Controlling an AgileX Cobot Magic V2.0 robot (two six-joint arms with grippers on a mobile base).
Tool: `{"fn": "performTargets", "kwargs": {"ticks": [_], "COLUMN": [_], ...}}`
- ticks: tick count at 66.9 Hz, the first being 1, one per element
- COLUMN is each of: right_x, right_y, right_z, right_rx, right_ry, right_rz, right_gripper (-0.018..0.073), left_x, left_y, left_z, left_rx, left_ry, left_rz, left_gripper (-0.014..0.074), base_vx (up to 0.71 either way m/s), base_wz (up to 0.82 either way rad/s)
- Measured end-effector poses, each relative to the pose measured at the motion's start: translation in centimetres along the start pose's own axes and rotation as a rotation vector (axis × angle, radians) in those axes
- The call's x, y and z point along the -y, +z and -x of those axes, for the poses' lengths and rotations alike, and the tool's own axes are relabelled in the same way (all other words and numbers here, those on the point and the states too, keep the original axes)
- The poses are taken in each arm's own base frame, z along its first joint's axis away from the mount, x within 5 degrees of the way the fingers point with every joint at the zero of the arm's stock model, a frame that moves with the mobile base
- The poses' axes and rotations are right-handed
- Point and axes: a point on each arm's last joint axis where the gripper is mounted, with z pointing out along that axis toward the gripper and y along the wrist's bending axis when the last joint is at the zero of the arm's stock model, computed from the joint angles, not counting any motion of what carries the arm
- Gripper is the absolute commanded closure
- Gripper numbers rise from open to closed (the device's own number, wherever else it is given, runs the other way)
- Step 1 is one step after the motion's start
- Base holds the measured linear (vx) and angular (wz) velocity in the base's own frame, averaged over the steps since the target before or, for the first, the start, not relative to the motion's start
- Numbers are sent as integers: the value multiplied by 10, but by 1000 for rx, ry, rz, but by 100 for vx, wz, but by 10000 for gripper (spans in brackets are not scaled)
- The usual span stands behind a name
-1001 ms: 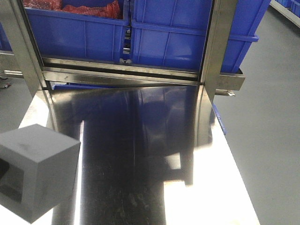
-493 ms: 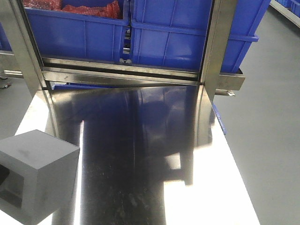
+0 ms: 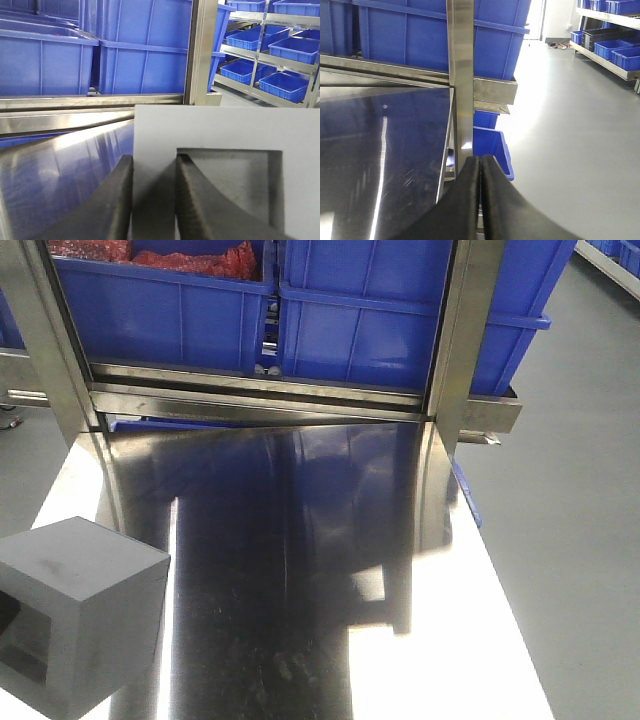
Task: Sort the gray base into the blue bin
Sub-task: 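Lift the gray block off the table with the left gripper, then drive the base away from the table holding the block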
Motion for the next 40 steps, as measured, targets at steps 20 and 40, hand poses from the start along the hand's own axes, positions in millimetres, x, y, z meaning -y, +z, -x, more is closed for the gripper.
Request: {"fn": "performTargets", "kwargs": {"ticks": [20, 40], "right_x": [0, 0], "right_y": [0, 0], "right_z": [0, 0], "right_rx": [0, 0], "right_ry": [0, 0], "right_rz": [0, 0], "right_gripper": [564, 564], "left_x": [0, 0], "left_y": [0, 0], "left_z": [0, 0], "left_rx": [-1, -1], "left_ry": [0, 0], "left_rz": [1, 1], "left_gripper": [603, 603], "base_vx": [-4, -10], "base_wz": [-24, -65]}}
